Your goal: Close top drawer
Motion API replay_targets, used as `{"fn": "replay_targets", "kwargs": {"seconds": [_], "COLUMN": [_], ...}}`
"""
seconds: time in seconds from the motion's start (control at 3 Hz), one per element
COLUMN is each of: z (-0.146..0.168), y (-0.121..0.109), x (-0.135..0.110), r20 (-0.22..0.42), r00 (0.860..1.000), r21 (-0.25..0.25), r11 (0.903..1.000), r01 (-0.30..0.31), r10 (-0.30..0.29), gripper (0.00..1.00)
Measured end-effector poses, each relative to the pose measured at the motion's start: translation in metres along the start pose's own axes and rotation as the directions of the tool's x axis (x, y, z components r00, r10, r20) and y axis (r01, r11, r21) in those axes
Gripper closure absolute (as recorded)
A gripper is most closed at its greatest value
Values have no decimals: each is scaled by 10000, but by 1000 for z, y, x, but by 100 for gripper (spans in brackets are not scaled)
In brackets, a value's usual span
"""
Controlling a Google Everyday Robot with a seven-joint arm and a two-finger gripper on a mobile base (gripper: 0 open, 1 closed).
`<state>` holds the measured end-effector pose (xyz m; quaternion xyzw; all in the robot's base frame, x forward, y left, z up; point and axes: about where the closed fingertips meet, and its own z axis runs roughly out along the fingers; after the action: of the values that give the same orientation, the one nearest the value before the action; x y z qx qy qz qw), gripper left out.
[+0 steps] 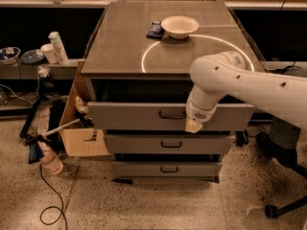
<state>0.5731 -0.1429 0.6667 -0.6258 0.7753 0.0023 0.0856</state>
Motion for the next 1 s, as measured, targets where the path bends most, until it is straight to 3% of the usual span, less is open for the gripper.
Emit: {"fn": "replay_targets", "kwargs": {"seconds": [1.0], "z": [0], "y": [0], "x": [0], "r20": [-1], "r00": [10000], "r21": [-1], "r11": [10000], "r01": [0], "r10": [0], "gripper": [12]}}
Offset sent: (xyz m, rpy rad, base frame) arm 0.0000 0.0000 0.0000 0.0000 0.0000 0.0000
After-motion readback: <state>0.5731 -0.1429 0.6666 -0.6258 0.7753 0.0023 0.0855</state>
